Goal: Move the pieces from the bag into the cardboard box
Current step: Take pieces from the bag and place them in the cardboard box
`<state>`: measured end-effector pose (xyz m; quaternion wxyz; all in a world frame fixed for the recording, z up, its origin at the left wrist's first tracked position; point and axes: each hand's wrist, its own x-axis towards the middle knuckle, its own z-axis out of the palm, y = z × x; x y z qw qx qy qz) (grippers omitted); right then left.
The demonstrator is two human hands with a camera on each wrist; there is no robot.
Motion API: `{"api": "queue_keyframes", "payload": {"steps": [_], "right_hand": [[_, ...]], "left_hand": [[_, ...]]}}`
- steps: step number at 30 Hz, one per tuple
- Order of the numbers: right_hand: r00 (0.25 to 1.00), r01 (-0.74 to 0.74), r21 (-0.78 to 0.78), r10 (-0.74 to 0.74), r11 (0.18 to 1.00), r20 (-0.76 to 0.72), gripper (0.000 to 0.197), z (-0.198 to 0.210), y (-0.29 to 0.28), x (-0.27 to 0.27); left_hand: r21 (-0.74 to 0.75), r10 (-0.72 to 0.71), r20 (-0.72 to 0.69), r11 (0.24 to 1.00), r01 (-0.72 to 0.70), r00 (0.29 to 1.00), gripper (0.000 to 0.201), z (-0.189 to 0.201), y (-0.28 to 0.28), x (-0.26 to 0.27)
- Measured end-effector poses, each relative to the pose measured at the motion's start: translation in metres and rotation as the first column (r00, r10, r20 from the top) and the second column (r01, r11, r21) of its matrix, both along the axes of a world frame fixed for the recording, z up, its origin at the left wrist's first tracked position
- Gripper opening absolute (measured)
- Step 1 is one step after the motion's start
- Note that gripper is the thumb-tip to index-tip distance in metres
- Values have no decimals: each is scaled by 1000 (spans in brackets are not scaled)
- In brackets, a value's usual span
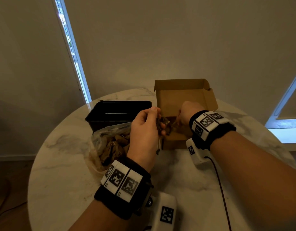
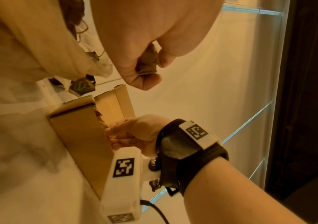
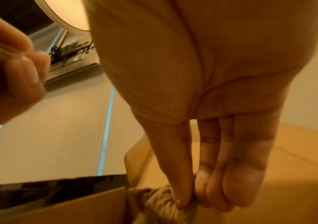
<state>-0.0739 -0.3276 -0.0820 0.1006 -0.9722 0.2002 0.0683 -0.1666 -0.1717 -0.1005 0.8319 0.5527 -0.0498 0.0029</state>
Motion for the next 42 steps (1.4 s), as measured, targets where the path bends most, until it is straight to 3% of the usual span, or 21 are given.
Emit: {"api": "queue_keyframes", "payload": {"steps": [5,10,20,26,30,34,37,40,42], "right_hand": [[992,-25,48,19,999,122,18,13,4,-17],[989,-149,152,146,977,31,16,6,23,-22],[1000,-1,322,6,947,-15,47,-8,19,-8],[998,-47,367,54,929,-11,31,-10,19,-7],[996,-85,315,69,945,61,30,-4,22,-5],[996,-88,317,85,944,24,33,-7,22,-8],[995,-83,420,51,904,87,26,-2,16,-17],[961,-157,364,56,918,272,23,14,12,-39],[915,-267,479,64,836,398,21,27,16,-60]], "left_hand": [[7,3,-12,1000,-3,1000,25,1,0,-2],[16,11,-15,1000,-11,1000,25,0,0,-1],[-7,-8,4,1000,8,1000,26,3,0,-3],[13,19,13,1000,-19,1000,29,2,2,-1],[18,17,-4,1000,-17,1000,30,3,1,-1],[-35,-10,-68,999,7,998,39,2,0,0],[-130,-38,-125,991,21,991,33,5,1,0],[-186,-64,-141,982,37,988,23,5,1,0],[-183,-62,-134,982,37,989,24,5,1,0]]}}
